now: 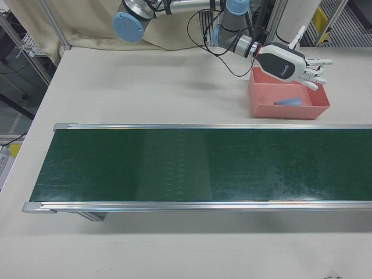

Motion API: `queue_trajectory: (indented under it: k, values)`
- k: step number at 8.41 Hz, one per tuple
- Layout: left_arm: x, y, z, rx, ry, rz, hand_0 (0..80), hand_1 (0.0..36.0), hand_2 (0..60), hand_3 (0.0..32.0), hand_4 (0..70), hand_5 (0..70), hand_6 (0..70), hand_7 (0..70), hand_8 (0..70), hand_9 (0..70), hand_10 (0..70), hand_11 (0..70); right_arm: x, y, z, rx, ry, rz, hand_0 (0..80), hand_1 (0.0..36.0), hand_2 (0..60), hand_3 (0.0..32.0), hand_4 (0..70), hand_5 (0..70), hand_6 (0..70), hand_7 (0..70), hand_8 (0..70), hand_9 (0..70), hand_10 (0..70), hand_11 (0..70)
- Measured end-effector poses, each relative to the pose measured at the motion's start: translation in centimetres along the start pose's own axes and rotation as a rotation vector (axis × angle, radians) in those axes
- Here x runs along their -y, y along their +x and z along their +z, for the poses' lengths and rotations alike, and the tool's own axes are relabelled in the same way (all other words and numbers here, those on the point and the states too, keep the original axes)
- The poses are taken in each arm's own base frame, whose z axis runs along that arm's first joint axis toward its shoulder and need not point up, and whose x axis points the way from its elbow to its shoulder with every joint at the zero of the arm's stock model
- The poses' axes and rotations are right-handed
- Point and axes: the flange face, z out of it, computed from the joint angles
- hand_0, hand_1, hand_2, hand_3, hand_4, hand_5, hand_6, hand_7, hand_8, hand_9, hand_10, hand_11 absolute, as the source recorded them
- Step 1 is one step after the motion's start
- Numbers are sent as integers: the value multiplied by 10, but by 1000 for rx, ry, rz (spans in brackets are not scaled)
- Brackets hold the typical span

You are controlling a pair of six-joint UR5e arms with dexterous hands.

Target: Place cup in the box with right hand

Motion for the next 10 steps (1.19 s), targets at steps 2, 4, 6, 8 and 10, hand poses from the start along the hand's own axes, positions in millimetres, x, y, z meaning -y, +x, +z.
queue_trajectory:
  k: [2, 4, 6, 8, 10]
  values:
    - [0, 0, 0, 0, 0, 0, 0, 0, 0, 0, 0, 0, 0, 0, 0, 0, 0, 0, -4, -24, 2, 44, -11, -2, 529, 221, 239, 0, 137, 59, 155, 700, 21, 154, 0, 0]
    - [0, 0, 0, 0, 0, 0, 0, 0, 0, 0, 0, 0, 0, 0, 0, 0, 0, 0, -10, -119, -3, 214, -30, -53, 527, 307, 600, 0, 189, 80, 229, 700, 102, 296, 0, 24]
    - [0, 0, 0, -1, 0, 0, 0, 0, 0, 0, 0, 0, 0, 0, 0, 0, 0, 0, 17, -234, -34, 410, 29, -118, 534, 305, 556, 0, 217, 78, 227, 700, 94, 285, 0, 26]
    - [0, 0, 0, -1, 0, 0, 0, 0, 0, 0, 0, 0, 0, 0, 0, 0, 0, 0, 79, -324, -88, 538, 178, -190, 569, 273, 348, 0, 226, 68, 140, 673, 18, 127, 0, 0]
    - [0, 0, 0, -1, -1, 0, 0, 0, 0, 0, 0, 0, 0, 0, 0, 0, 0, 0, 149, -387, -159, 601, 378, -273, 591, 359, 600, 0, 152, 84, 67, 256, 3, 37, 0, 0]
